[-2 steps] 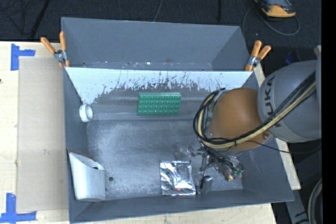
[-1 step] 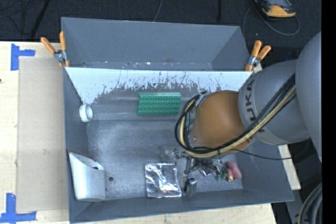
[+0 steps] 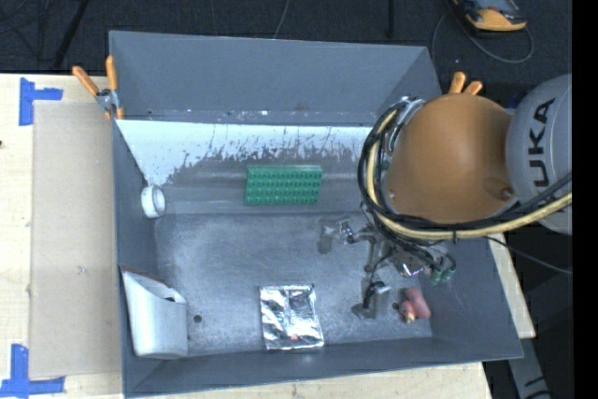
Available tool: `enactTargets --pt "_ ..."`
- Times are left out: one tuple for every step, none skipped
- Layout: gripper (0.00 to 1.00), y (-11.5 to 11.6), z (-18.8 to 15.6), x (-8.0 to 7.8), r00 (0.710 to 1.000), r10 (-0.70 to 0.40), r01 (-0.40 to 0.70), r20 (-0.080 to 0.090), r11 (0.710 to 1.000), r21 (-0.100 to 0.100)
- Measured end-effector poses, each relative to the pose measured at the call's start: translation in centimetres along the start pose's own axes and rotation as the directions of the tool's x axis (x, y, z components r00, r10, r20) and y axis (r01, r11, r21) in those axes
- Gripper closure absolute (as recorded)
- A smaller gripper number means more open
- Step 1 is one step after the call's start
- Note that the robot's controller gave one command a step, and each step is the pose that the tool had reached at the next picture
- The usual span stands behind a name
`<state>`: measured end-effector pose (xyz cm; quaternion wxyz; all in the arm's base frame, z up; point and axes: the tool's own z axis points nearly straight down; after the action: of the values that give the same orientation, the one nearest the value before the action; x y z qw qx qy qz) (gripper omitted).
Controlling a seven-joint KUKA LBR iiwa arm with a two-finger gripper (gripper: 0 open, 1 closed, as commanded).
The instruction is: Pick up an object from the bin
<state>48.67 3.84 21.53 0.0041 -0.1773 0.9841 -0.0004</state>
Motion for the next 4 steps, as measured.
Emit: enactTargets --pt "0.00 -1.6 15.0 -1.2 0.989 0.144 -0.144 -0.015 0.990 -0.002" --pt "1.00 -1.6 14.6 -1.4 0.990 0.141 -0.141 -0.009 0.990 -0.001" --pt "1.00 -1.2 3.3 0.8 0.993 0.118 -0.118 -0.002 0.993 0.000" --pt "1.00 -0.3 6.6 1.6 0.944 0.328 -0.329 -0.012 0.944 0.001"
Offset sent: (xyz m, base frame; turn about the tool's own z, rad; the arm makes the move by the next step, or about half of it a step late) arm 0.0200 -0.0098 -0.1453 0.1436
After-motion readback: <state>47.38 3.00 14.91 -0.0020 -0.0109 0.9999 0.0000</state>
